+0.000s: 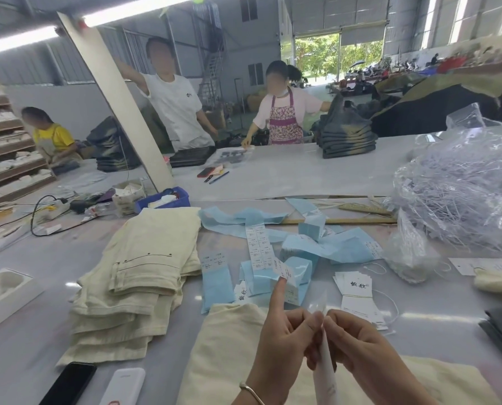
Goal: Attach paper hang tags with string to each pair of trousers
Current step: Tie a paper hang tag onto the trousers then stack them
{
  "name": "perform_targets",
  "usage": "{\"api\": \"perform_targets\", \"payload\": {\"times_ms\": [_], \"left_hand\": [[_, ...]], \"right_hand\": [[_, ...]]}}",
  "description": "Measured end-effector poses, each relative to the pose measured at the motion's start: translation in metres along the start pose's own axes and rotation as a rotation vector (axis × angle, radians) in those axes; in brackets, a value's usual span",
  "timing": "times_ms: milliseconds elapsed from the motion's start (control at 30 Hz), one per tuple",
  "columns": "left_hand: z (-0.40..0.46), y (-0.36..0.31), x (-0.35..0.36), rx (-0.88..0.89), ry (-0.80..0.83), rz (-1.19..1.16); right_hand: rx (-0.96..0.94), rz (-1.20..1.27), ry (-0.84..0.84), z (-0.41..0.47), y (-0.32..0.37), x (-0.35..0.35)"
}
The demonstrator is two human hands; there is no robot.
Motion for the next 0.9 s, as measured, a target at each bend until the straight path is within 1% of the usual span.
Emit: {"api": "perform_targets", "payload": {"times_ms": [233,500,900], "left_hand": [[0.003,-0.001,0.004,-0.023,-0.008,0.019],[0.0,-0.004,0.006,0.023,-0.055,0.033],[0.003,-0.008,0.006,0.071,-0.119,0.007]], "right_hand": [[0.026,0.008,0.034,0.001,0.002,-0.005],[0.019,0.0,0.017,0.003,0.004,-0.008],[-0.02,-0.112,0.055,0.01,0.022,0.0]]}}
Point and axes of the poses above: each hand's wrist, its own z-axis towards the middle knuckle, its own x-axis out of the palm, y = z × x, the point moved 4 cm from there along z, towards the middle knuckle, and after that the axes turned 14 degrees about -x, right-handed, at the moved point
